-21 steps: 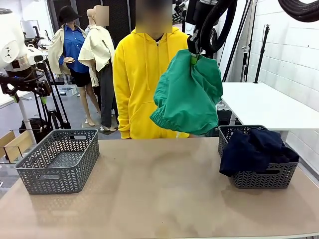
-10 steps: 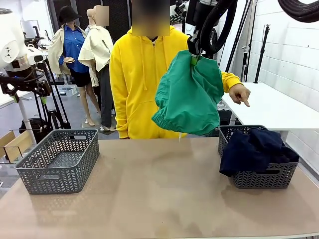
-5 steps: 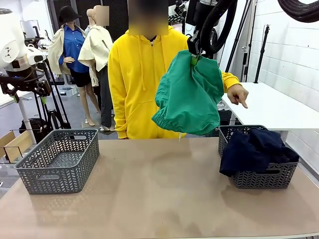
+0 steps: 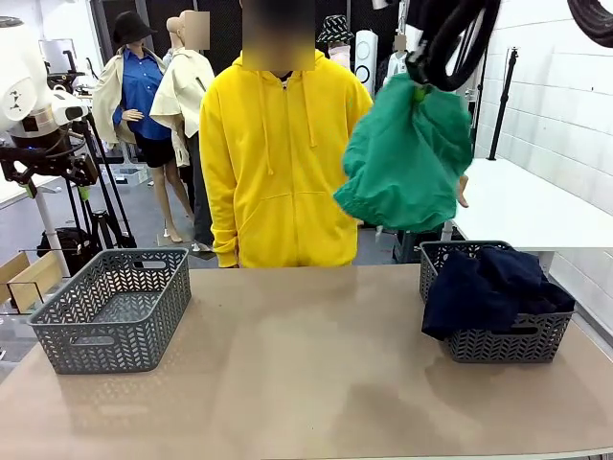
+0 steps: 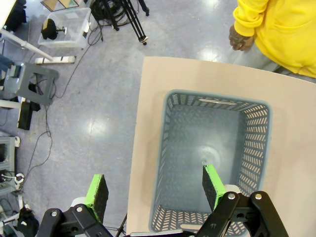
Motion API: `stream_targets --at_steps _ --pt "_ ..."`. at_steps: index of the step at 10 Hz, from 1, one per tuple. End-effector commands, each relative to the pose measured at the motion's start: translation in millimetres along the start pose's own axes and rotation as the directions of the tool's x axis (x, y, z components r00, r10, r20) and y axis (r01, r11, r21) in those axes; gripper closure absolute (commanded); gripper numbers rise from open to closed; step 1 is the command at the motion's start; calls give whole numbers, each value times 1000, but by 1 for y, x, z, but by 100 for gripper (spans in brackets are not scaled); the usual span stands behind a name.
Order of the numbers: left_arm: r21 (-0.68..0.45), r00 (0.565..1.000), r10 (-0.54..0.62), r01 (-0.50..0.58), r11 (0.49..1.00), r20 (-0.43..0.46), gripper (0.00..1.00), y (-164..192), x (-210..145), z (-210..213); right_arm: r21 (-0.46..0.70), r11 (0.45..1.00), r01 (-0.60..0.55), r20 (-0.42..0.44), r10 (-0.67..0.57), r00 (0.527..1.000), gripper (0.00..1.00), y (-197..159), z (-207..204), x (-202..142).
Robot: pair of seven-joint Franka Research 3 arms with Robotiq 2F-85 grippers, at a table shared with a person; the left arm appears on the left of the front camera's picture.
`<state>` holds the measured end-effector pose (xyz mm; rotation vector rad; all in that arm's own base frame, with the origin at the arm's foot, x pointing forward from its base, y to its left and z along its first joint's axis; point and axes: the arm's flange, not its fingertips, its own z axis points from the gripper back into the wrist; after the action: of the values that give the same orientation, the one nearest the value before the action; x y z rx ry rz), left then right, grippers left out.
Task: Sort the tops and bottoms.
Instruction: Sort the clothes according to human instructions.
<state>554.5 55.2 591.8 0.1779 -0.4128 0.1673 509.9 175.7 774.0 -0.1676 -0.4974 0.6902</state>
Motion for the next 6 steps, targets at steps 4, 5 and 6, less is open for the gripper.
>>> stream_targets --at_steps 4,5,6 --pt "13 1000 2 -2 1000 -2 0 0 2 1 -94 967 236 -2 -237 972 100 -42 -21 -72" --pt "13 1000 2 -2 1000 -2 0 0 2 1 -132 958 253 6 -255 967 100 -48 -20 -77" --pt "13 1000 2 -2 1000 -2 0 0 2 1 -164 950 267 -13 -273 962 100 -53 -23 -82"
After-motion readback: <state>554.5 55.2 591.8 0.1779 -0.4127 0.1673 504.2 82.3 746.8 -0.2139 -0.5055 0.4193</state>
